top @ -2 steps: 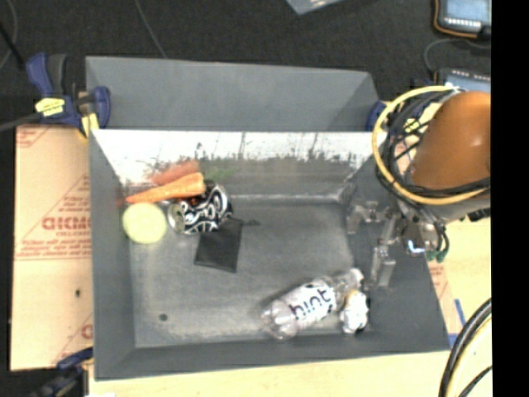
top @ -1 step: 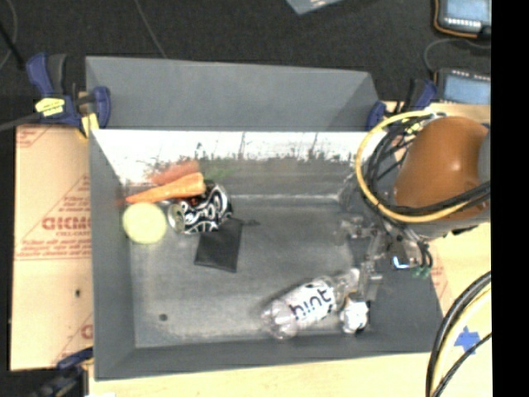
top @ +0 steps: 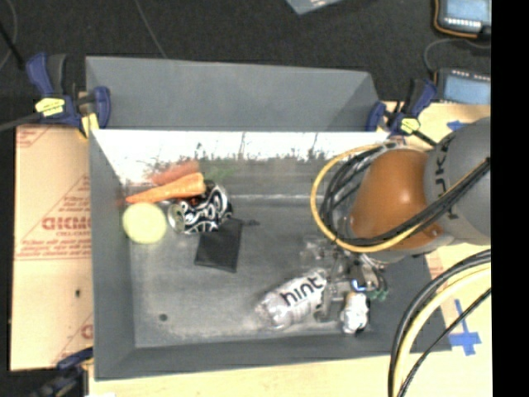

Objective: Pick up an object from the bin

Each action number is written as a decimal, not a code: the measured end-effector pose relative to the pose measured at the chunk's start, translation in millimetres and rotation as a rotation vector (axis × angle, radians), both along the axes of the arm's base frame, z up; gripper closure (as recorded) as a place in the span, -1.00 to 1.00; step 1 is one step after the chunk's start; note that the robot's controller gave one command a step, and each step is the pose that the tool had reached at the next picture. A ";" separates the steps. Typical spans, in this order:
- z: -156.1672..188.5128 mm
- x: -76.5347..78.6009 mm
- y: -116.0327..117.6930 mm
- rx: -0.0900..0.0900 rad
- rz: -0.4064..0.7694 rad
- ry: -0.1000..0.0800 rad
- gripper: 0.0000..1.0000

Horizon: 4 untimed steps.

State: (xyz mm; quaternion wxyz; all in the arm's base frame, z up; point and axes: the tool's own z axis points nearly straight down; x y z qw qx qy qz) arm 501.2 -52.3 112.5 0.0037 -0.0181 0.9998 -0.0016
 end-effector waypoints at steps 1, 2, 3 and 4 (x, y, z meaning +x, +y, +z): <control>-14.0 -1.2 15.1 0.002 -0.004 0.002 -1.00; -42.3 -18.1 18.1 -0.002 0.110 -0.003 1.00; -42.3 -18.1 18.1 -0.002 0.111 -0.003 1.00; -1.9 -17.0 17.8 -0.001 0.112 0.007 1.00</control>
Offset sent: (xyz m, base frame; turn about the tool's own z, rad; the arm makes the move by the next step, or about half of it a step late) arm -0.0190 0.0191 -0.0425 -0.1095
